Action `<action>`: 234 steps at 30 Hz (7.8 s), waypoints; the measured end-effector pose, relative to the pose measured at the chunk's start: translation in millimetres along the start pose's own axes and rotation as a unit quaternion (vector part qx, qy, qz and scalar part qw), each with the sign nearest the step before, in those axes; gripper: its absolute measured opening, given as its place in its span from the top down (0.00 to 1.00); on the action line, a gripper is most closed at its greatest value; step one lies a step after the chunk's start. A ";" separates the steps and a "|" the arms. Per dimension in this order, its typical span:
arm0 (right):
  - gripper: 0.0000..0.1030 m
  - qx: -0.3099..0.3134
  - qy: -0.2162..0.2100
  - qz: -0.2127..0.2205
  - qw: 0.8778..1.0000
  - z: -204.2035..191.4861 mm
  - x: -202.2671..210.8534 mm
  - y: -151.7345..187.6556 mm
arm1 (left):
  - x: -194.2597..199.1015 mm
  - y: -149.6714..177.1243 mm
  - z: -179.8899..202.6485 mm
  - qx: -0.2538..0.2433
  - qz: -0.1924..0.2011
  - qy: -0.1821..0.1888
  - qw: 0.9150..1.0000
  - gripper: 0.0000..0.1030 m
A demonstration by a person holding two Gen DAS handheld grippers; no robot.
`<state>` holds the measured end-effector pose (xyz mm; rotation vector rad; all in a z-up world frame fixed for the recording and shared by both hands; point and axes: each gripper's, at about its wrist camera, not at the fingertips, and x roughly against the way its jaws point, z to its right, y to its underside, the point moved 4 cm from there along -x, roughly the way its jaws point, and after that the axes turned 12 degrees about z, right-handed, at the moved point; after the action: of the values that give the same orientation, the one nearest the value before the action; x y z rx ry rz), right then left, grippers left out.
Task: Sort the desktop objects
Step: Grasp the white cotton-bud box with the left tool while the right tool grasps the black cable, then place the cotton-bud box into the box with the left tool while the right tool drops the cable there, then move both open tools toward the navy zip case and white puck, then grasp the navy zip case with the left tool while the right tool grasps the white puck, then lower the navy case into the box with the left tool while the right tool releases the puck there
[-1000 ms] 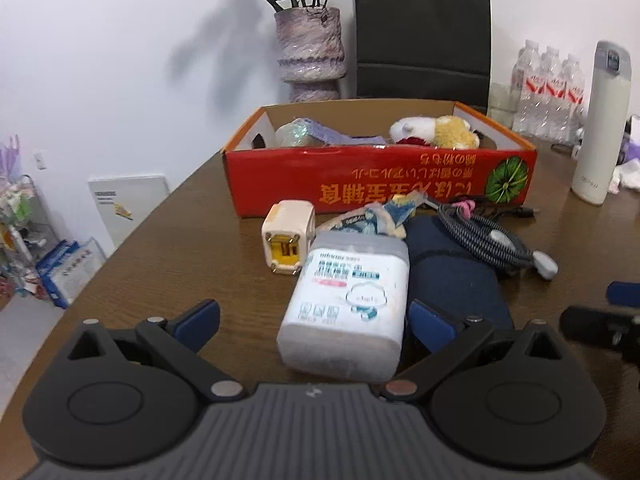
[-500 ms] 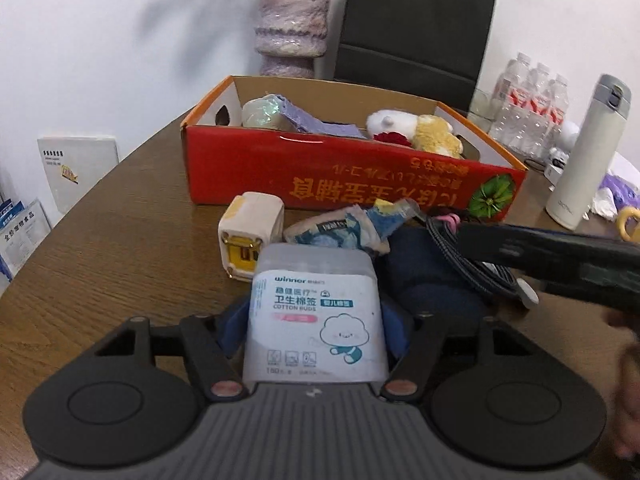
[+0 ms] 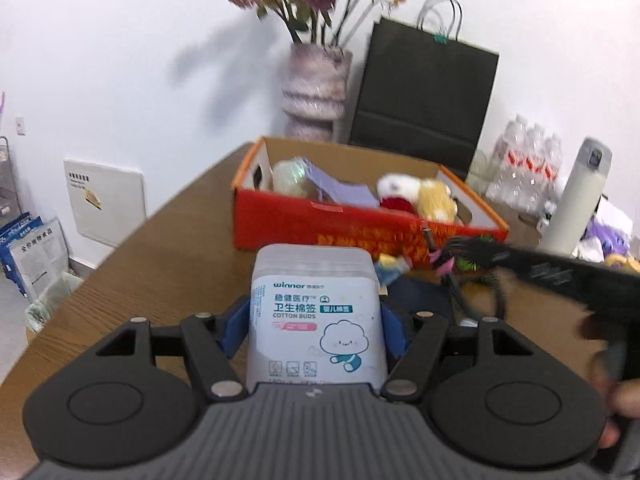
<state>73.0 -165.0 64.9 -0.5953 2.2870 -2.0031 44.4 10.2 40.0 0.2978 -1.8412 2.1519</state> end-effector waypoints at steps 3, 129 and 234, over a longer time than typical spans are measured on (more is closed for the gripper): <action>0.96 0.023 -0.004 0.026 0.999 -3.3 21.3 -22.7 | 9.1 -11.2 0.0 0.000 0.019 0.005 1.000 0.34; 0.00 0.005 0.059 -0.076 0.995 38.8 51.5 71.4 | 1.3 60.2 21.0 -0.060 -0.051 -0.060 0.995 0.00; 0.03 -0.041 0.070 -0.058 0.995 79.2 -45.3 -53.3 | -43.4 -84.7 9.5 -0.034 0.033 -0.023 0.999 0.04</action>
<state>150.7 -230.6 93.5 -0.6249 2.4815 -2.0711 114.4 8.8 105.1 0.2785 -1.9706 2.1366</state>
